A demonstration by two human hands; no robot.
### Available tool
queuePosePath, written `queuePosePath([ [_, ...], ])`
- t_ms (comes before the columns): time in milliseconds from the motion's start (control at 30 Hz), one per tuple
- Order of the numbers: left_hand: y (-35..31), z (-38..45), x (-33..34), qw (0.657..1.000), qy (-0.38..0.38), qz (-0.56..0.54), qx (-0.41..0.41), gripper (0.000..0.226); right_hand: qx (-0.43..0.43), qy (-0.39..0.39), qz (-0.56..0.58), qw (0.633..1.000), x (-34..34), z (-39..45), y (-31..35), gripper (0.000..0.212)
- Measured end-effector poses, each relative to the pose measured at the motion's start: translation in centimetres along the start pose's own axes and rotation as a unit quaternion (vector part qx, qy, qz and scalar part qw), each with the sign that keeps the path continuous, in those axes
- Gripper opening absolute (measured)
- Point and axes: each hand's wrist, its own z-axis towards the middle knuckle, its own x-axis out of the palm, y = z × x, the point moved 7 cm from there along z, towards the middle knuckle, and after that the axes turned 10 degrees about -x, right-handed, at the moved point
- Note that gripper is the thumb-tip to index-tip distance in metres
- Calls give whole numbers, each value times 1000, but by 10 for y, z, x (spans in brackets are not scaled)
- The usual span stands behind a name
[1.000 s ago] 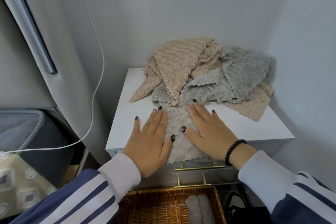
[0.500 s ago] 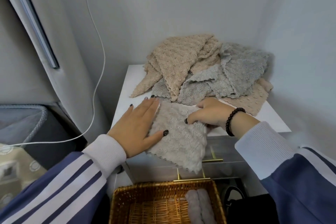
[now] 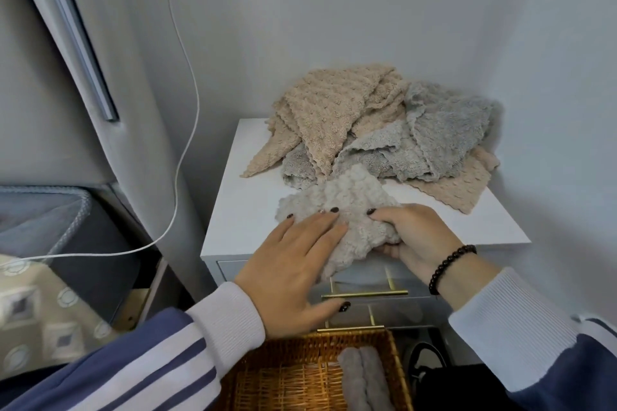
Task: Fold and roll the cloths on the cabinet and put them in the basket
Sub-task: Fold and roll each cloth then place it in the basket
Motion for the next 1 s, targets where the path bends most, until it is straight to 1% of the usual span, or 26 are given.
queuePosePath([
  [67,1,3,5,999,2,19,26,81,-2,-8,-6,1000,-8,-8,1,8],
  [100,1,4,6,999,-4,22,41,79,-10,-10,-45,999,-13,-11,3,16],
  [133,1,4,6,998,-8,26,54,80,-29,-8,-121,992,-18,-12,6,28],
  [167,2,4,6,997,-10,31,64,81,-65,-3,-219,974,-22,-13,12,40],
  [200,3,3,5,997,-15,33,73,80,-121,3,-317,941,-23,-14,21,51],
  [233,4,1,4,996,-24,31,82,75,-193,18,-397,897,-20,-18,32,58],
  [267,5,-1,2,995,-29,29,87,70,-267,47,-457,847,-12,-23,42,63],
  [300,8,-3,2,995,-29,29,89,67,-324,91,-503,796,-2,-27,47,66],
  [333,11,-6,2,995,-28,28,89,65,-355,146,-538,750,8,-31,45,68],
  [367,15,-8,2,995,-29,27,89,64,-363,199,-559,719,15,-33,39,71],
  [400,19,-12,2,995,-31,23,88,63,-361,242,-570,697,19,-34,29,76],
  [467,28,-18,4,996,-31,15,86,64,-382,284,-587,655,26,-34,12,83],
  [533,34,-23,6,996,-30,17,81,70,-420,282,-604,616,30,-34,-1,83],
  [567,35,-25,7,996,-29,21,77,73,-435,273,-609,604,32,-34,-3,83],
  [667,36,-26,10,997,-40,30,60,73,-477,245,-605,589,36,-32,2,80],
  [767,38,-21,4,997,-69,8,40,59,-496,229,-577,607,33,-29,12,61],
  [833,42,-19,-3,996,-82,-13,22,49,-486,215,-574,623,29,-25,17,52],
  [900,48,-18,-9,994,-99,-35,-1,39,-469,206,-559,652,24,-20,22,46],
  [933,50,-18,-11,993,-106,-47,-13,36,-454,204,-548,672,22,-17,24,42],
  [1000,55,-19,-14,990,-117,-69,-35,34,-412,203,-513,726,17,-11,30,29],
])
